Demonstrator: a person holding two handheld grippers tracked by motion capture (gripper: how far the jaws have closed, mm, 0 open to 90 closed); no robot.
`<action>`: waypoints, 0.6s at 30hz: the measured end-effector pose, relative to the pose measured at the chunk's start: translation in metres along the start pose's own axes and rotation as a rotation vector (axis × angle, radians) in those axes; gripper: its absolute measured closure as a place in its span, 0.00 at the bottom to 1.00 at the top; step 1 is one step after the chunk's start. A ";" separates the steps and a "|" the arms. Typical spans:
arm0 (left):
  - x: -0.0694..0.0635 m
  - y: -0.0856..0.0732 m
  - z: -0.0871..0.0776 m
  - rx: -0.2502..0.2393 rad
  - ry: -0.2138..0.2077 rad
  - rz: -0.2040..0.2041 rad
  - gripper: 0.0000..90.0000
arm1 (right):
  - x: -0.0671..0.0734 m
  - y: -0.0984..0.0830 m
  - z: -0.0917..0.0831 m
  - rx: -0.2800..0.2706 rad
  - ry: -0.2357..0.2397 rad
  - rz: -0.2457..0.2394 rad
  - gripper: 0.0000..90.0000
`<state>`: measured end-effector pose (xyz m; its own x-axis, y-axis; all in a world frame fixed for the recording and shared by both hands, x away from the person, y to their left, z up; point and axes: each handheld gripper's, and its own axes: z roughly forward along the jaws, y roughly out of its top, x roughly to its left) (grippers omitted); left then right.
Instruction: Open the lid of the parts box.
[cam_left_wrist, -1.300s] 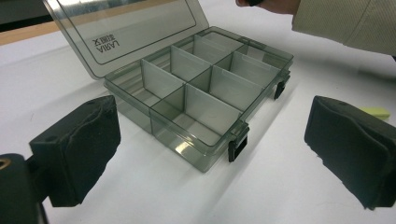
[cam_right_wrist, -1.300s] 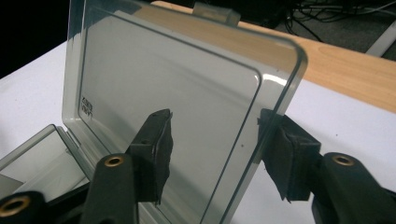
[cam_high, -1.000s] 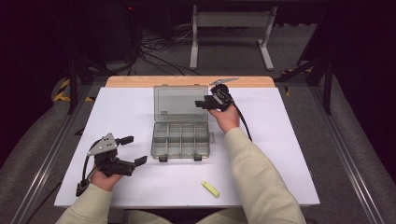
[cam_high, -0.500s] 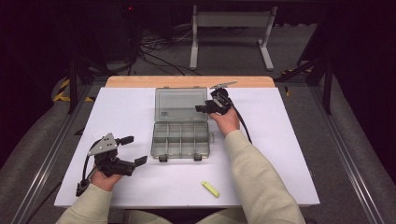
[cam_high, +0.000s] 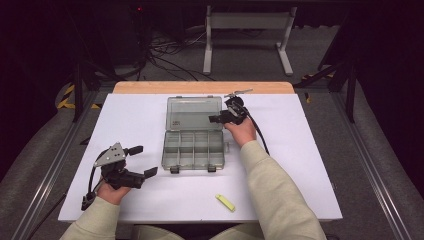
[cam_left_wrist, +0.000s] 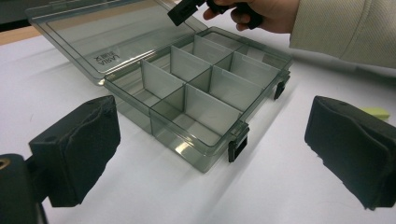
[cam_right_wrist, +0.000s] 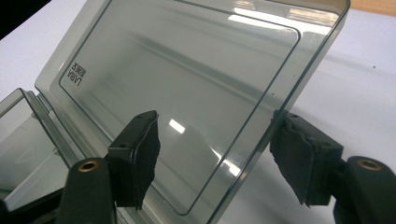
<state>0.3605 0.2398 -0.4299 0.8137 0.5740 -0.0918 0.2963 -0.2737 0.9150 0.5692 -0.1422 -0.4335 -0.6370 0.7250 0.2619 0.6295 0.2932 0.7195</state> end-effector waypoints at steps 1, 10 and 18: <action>0.000 0.000 0.000 0.000 0.001 0.003 0.04 | 0.000 0.000 0.000 0.002 0.003 0.003 0.36; 0.000 0.000 0.000 -0.003 0.000 0.002 0.04 | -0.002 -0.002 0.000 0.016 -0.019 0.011 0.33; 0.000 0.001 -0.001 -0.012 0.000 0.002 0.04 | 0.001 0.000 -0.021 -0.031 -0.018 0.005 0.30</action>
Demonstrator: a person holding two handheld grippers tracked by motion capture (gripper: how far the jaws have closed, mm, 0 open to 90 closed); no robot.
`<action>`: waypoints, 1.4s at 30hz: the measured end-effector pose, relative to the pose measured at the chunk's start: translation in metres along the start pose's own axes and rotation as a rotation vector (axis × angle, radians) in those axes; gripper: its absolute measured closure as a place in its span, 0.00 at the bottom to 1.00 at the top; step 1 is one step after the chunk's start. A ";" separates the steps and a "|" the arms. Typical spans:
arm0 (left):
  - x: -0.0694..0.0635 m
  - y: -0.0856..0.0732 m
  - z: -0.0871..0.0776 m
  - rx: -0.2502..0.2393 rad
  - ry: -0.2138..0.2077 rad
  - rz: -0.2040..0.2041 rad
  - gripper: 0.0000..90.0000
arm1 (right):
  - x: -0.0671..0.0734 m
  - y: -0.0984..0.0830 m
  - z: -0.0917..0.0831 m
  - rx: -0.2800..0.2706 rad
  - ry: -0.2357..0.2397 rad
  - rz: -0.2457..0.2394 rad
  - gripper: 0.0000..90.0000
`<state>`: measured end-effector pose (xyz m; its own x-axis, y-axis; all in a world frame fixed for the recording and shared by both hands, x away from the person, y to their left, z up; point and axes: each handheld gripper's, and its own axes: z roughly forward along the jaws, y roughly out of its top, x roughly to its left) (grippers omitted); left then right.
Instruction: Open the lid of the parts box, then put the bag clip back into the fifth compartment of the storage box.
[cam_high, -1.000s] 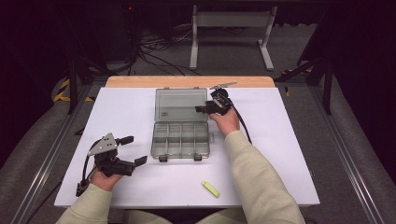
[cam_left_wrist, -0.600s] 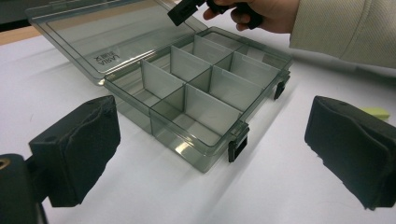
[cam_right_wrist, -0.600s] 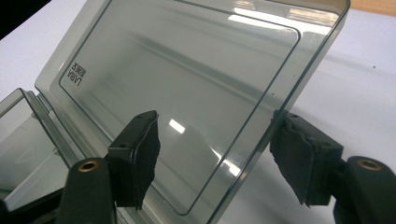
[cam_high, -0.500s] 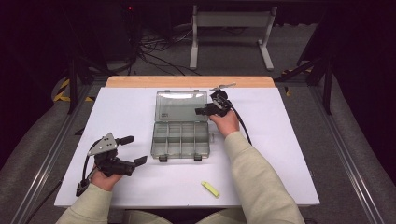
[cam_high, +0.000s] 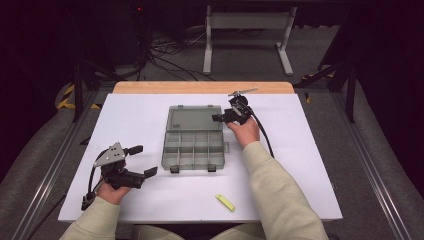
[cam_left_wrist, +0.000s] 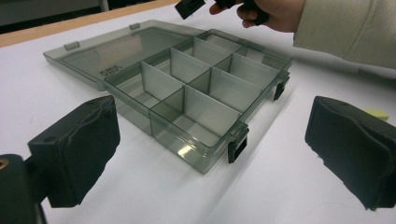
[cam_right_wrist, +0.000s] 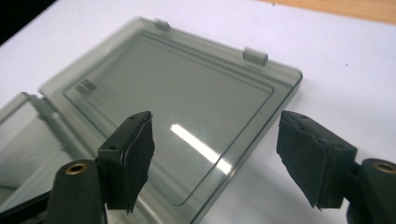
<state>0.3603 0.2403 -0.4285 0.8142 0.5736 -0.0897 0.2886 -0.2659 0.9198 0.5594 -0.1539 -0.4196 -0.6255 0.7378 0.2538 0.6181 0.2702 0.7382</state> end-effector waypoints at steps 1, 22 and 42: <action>0.000 0.000 0.000 -0.001 -0.001 0.000 0.04 | 0.003 0.000 -0.005 -0.014 -0.002 -0.013 0.30; 0.002 0.001 -0.013 -0.034 0.010 0.003 0.04 | 0.067 -0.026 -0.108 -0.165 0.042 -0.229 0.24; 0.002 -0.001 -0.018 -0.053 0.019 -0.002 0.01 | 0.113 -0.058 -0.143 -0.199 0.110 -0.328 0.20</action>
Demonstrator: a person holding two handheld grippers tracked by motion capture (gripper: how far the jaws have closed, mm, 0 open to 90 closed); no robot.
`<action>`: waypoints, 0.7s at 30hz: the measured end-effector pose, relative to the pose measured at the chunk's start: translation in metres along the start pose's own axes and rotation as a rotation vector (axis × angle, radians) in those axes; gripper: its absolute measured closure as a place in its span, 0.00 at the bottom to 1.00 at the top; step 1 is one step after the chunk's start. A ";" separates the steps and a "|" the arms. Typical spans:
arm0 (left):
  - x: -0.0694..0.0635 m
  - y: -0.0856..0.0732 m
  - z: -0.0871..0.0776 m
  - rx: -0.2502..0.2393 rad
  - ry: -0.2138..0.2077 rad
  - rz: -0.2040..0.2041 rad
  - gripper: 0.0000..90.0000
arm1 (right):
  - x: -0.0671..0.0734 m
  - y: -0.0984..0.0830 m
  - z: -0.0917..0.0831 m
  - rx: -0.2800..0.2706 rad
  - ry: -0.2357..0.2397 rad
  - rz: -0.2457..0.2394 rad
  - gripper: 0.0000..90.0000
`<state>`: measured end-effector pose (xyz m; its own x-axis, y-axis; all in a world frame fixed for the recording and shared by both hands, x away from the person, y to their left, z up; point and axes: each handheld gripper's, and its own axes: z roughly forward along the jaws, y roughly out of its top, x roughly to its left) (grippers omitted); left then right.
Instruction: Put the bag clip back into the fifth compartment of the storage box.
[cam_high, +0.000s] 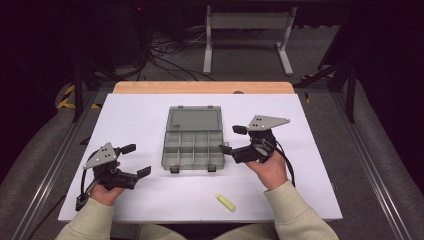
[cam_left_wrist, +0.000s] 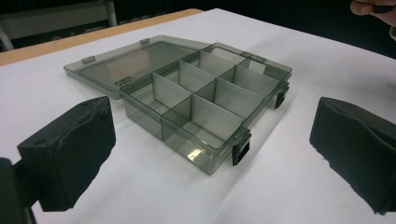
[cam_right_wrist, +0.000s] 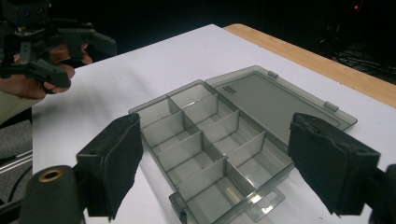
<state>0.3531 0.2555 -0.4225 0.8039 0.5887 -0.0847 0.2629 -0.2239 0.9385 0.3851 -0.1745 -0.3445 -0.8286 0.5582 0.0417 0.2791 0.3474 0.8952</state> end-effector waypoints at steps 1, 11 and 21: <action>0.000 0.000 -0.001 -0.002 -0.004 -0.003 0.01 | 0.002 0.000 -0.001 0.004 -0.006 -0.010 0.19; 0.000 0.001 -0.002 0.024 -0.005 -0.005 0.02 | 0.017 -0.003 -0.006 0.054 -0.001 -0.058 0.19; -0.001 0.000 -0.003 0.000 -0.001 0.000 0.01 | 0.038 -0.010 0.005 0.174 0.033 -0.114 0.20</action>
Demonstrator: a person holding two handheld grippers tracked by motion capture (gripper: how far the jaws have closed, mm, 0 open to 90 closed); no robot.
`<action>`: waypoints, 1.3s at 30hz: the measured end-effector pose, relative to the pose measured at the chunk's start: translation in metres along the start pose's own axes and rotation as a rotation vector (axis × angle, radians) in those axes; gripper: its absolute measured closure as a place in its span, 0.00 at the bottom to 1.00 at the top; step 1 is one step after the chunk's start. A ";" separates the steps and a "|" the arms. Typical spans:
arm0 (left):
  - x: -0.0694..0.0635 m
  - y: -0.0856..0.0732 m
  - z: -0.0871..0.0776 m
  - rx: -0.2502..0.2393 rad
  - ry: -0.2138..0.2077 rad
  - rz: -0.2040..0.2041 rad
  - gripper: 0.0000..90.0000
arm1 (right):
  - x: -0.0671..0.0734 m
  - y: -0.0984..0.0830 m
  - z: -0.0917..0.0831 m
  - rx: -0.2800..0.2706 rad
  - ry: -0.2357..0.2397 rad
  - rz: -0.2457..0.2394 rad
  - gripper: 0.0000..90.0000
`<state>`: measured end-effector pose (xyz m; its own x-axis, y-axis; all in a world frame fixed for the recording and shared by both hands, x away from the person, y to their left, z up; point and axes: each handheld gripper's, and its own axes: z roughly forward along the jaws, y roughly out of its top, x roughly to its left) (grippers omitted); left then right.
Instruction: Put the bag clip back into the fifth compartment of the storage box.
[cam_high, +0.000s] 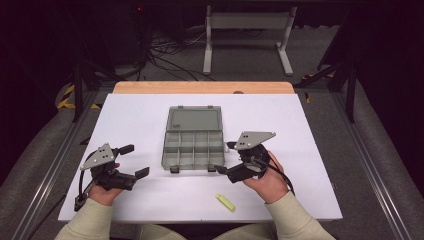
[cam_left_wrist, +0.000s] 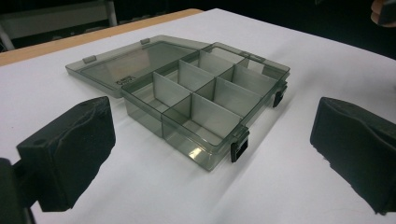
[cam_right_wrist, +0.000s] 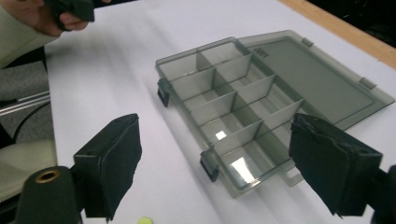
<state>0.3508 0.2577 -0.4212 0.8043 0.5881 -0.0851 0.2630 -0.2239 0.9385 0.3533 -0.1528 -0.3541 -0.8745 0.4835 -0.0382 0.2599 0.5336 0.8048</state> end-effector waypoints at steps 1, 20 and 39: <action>0.000 0.000 0.000 -0.003 0.001 -0.001 0.01 | 0.002 -0.001 0.001 0.010 0.004 -0.004 0.20; -0.001 0.000 0.000 -0.005 -0.005 -0.001 0.01 | 0.024 -0.028 0.029 0.179 0.082 -0.012 0.21; 0.000 0.000 0.001 0.002 -0.005 0.004 0.01 | 0.040 -0.043 0.049 0.329 0.160 -0.035 0.21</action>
<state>0.3508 0.2571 -0.4216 0.8081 0.5831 -0.0828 0.2608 -0.2282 0.9380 0.3276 -0.1226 -0.4191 -0.9314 0.3603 0.0520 0.3240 0.7553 0.5697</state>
